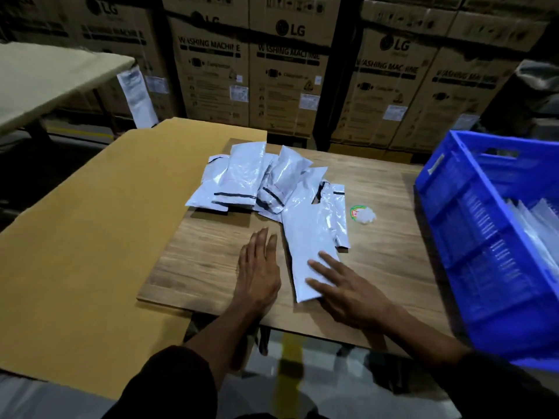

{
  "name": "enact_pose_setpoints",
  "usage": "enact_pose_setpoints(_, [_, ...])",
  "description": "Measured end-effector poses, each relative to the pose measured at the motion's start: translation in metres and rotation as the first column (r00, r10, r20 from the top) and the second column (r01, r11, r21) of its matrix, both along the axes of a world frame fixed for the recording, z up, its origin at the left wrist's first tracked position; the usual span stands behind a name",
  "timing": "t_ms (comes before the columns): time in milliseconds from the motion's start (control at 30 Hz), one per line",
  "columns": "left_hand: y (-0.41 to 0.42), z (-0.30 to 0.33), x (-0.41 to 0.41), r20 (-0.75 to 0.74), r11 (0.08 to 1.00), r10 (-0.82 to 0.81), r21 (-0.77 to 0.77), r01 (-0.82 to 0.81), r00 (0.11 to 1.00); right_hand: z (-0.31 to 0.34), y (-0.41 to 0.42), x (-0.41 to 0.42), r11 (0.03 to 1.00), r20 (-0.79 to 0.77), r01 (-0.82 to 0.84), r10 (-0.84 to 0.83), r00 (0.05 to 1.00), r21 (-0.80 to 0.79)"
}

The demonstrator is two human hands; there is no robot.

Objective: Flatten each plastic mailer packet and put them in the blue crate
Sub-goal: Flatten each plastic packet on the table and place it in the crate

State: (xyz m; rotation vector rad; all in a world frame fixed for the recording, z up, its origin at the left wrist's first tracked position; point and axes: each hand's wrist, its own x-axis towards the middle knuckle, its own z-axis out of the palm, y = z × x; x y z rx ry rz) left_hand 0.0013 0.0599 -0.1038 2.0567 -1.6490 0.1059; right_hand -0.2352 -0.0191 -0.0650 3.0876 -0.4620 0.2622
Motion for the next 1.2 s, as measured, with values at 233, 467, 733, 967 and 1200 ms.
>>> enact_pose_setpoints(233, [0.005,-0.003,-0.013,0.115,0.976,-0.215,0.061,0.21,0.97,0.021,0.036,-0.05,0.968,0.135,0.247,-0.251,0.959,0.044])
enact_pose_setpoints(467, [0.02,0.0,-0.029,0.148,0.959,-0.216,-0.153,0.238,0.965,0.004,0.043,0.002,0.841,-0.107,0.513,-0.501,0.859,0.171])
enact_pose_setpoints(733, [0.016,0.02,-0.096,0.156,0.941,-0.324,-0.05,0.335,0.933,0.003,0.027,-0.034,0.924,-0.02,0.262,-0.267,0.963,0.279])
enact_pose_setpoints(967, [0.015,-0.01,-0.093,0.157,0.975,-0.222,0.047,0.217,0.962,-0.021,0.033,-0.015,0.9,-0.011,0.396,-0.401,0.916,0.181])
enact_pose_setpoints(1200, [0.016,-0.01,-0.089,0.132,0.977,-0.214,0.052,0.209,0.968,-0.021,0.038,-0.01,0.872,-0.075,0.479,-0.474,0.877,0.101])
